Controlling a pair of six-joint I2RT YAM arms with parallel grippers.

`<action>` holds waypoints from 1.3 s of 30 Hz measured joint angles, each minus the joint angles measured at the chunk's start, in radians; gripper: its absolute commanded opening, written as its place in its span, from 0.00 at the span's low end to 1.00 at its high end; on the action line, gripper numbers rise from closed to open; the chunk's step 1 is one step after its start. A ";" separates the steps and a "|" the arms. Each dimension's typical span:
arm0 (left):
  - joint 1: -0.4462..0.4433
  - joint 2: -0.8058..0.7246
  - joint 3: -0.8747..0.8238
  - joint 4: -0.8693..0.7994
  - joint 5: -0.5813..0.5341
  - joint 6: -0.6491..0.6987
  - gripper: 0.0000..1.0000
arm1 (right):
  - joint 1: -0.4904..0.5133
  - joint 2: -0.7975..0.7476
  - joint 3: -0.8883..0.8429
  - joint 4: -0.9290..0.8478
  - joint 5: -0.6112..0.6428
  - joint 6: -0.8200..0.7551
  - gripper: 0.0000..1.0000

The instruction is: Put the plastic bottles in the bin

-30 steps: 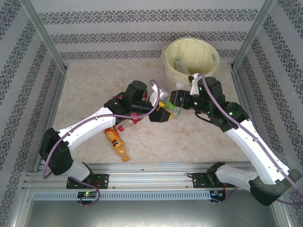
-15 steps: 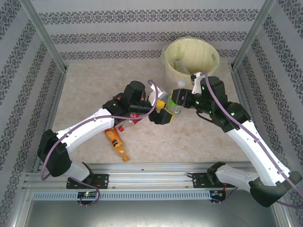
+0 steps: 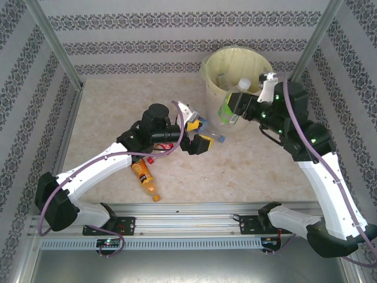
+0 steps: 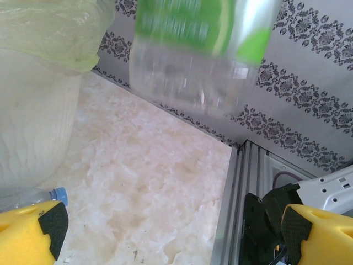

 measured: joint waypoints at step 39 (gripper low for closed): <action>0.068 -0.053 -0.061 0.039 -0.100 0.014 1.00 | -0.348 0.610 0.728 -0.049 -0.070 -0.162 0.46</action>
